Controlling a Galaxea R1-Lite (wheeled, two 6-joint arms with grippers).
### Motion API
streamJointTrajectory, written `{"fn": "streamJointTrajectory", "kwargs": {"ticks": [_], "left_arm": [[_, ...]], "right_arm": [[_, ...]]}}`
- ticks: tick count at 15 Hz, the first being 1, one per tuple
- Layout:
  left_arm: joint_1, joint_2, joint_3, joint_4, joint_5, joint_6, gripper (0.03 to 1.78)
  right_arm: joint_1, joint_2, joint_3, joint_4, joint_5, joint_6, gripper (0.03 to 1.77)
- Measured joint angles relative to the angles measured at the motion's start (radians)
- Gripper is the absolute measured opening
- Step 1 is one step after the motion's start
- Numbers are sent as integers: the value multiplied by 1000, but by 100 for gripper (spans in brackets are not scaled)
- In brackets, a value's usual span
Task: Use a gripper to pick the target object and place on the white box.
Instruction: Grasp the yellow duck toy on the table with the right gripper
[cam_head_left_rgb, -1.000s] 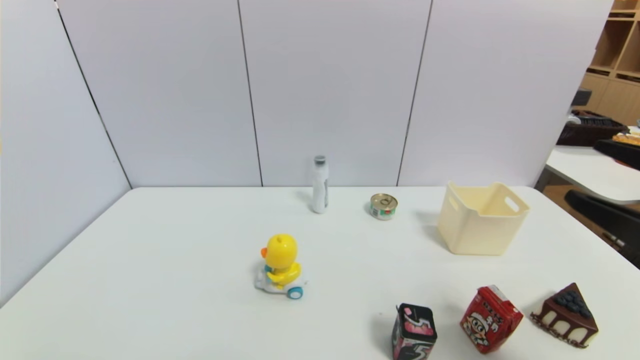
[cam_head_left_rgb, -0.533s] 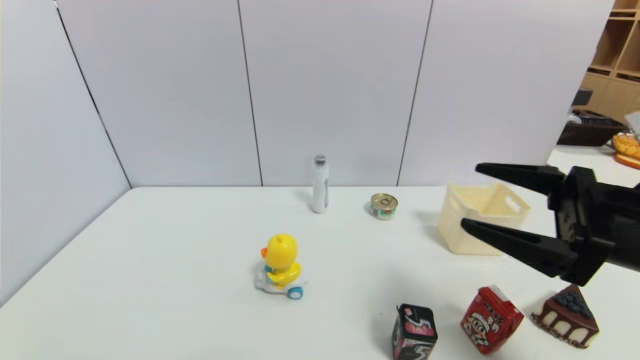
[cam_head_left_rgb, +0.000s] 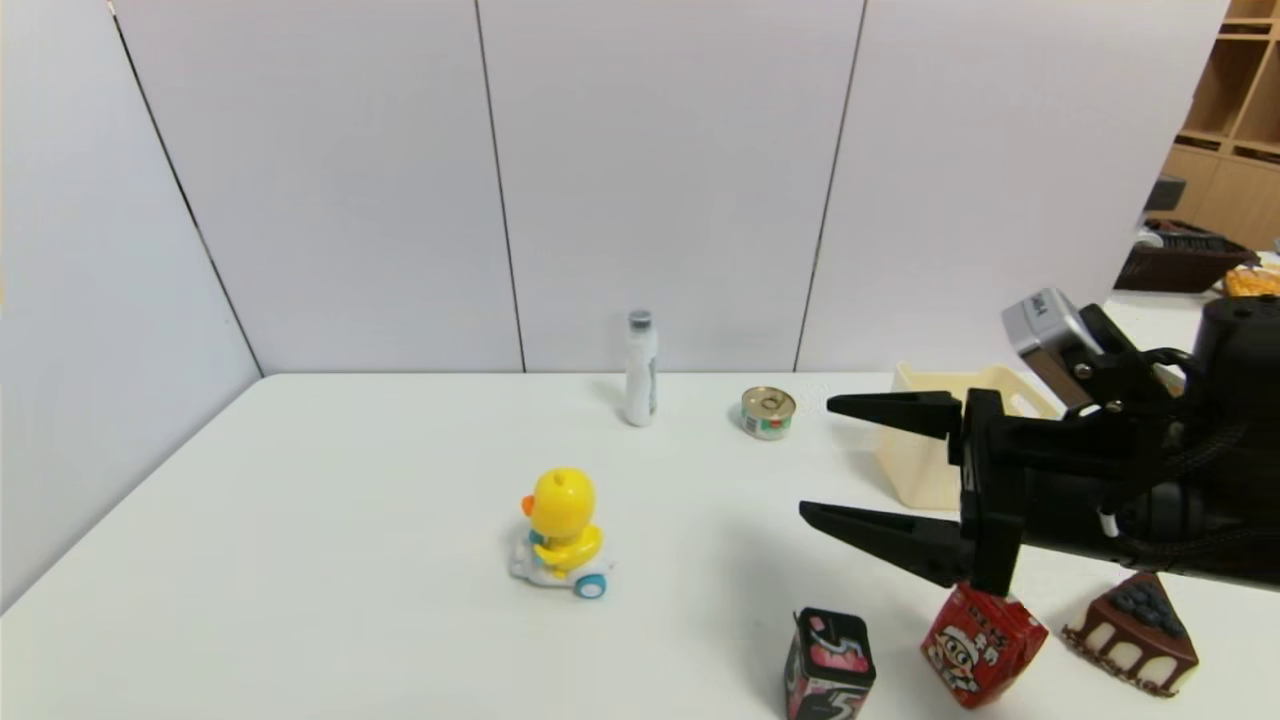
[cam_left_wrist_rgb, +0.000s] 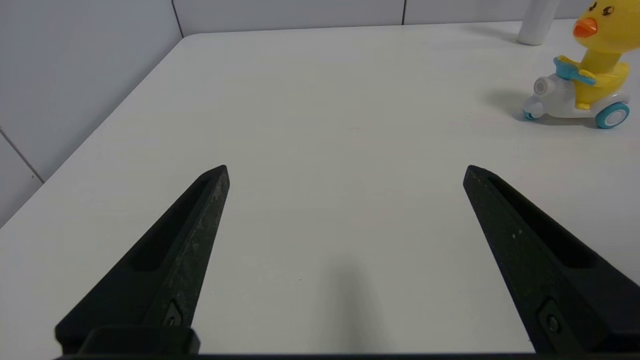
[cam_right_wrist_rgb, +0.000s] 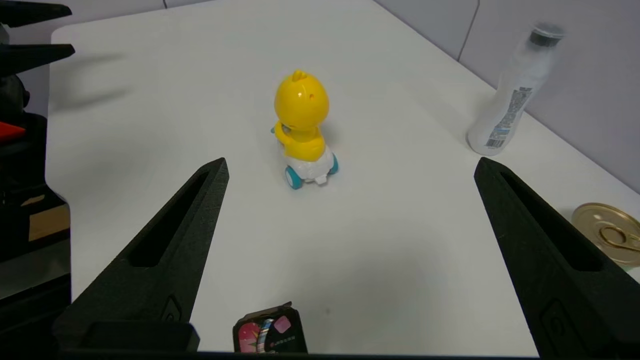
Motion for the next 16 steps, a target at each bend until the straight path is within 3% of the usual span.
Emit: {"fn": "streamJointTrajectory", "kwargs": {"ticks": [7,16], "left_arm": [[0,0,0,0,0,0,169],[0,0,0,0,0,0,169]], "right_arm": [[143,245,-62,-143,-6,7,170],[182,544,-299,-159,-6,10,170]]}}
